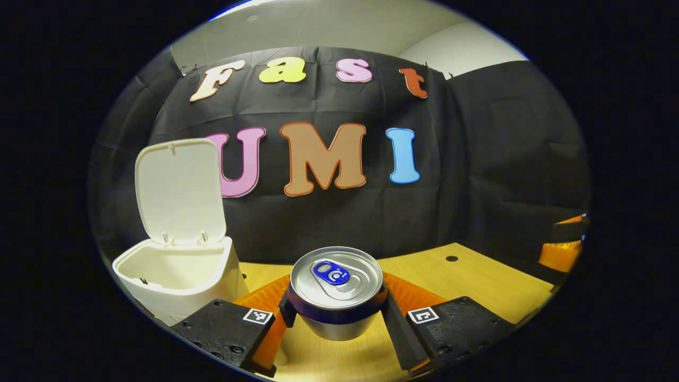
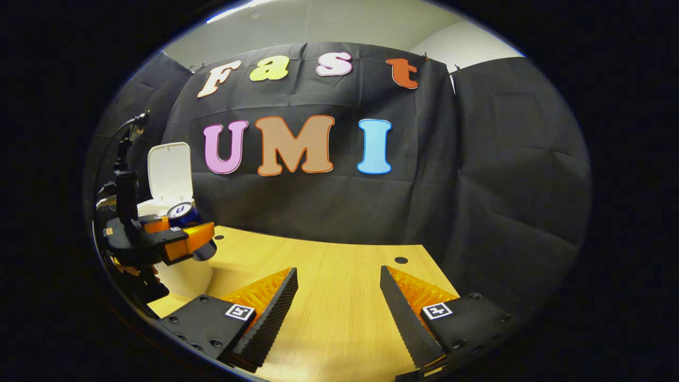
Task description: Press the lid of the desktop garbage bin to open it, pick up the crumpled paper on the desktop and throw it into the bin, then pick up the pop can on the desktop and drop it into the bin, and finally close the garbage bin lid.
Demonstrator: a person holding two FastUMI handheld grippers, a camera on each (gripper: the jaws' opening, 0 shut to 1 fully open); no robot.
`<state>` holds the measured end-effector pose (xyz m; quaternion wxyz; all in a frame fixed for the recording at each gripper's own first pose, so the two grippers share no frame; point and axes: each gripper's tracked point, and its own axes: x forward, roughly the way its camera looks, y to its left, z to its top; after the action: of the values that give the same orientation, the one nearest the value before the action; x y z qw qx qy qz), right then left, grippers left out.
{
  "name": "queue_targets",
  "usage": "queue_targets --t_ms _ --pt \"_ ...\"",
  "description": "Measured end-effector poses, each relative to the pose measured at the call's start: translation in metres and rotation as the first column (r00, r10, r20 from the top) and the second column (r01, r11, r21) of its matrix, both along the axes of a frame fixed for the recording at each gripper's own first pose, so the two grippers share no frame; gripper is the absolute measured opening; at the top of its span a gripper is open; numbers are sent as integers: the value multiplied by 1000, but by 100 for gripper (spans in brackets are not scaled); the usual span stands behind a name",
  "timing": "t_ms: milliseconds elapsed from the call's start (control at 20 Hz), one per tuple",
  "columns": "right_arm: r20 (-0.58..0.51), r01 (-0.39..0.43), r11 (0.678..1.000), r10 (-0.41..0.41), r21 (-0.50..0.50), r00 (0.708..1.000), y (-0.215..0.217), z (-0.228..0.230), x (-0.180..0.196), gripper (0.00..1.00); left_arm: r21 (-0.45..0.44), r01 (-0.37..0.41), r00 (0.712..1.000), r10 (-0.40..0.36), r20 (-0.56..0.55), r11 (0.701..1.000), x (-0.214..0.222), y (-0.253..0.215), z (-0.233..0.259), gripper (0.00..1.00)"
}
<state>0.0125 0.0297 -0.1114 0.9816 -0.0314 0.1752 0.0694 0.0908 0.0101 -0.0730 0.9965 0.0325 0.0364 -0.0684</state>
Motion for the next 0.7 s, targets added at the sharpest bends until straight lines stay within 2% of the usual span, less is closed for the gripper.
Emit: queue_targets --t_ms 250,550,700 --pt "7 -5 999 5 43 1000 8 -1 9 99 24 -57 997 55 45 998 5 33 39 77" --pt "-12 -1 999 2 54 1000 8 -10 12 99 57 -196 976 190 107 979 10 105 69 77" --pt "-13 -14 999 14 46 1000 10 -11 13 99 55 -270 959 263 103 961 7 144 66 78"
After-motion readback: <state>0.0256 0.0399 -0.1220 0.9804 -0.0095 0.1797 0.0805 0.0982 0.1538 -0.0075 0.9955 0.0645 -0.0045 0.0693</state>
